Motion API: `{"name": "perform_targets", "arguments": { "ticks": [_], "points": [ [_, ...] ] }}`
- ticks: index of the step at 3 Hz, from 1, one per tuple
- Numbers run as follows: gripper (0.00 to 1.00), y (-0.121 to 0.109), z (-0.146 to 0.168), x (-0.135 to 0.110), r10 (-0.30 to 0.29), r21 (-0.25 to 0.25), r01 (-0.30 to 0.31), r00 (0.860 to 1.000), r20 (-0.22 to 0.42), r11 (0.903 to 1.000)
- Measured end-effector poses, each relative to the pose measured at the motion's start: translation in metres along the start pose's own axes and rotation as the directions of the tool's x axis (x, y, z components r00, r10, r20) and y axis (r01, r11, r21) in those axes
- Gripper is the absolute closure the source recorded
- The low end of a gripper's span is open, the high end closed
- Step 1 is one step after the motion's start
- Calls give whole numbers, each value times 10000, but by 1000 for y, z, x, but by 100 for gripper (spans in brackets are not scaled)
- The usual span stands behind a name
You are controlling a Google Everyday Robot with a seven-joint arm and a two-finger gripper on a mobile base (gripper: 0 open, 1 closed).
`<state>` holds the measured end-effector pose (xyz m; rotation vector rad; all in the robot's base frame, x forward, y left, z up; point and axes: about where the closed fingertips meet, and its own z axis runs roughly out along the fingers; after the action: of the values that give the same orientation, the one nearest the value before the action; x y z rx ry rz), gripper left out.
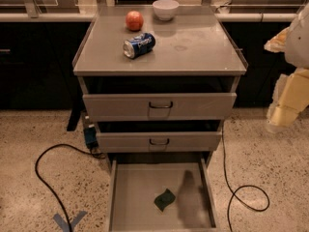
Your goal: Pick sponge from bottom drawer and place on counter
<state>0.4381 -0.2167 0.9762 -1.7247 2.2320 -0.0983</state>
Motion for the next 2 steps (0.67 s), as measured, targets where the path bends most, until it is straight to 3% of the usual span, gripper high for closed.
{"name": "perform_targets", "arguments": {
  "ticks": [1, 2],
  "points": [
    [0, 0, 0, 0, 0, -1, 0, 10000, -1, 10000],
    [0, 13, 23, 11, 53, -292, -60, 9998, -215, 9996]
  ]
}}
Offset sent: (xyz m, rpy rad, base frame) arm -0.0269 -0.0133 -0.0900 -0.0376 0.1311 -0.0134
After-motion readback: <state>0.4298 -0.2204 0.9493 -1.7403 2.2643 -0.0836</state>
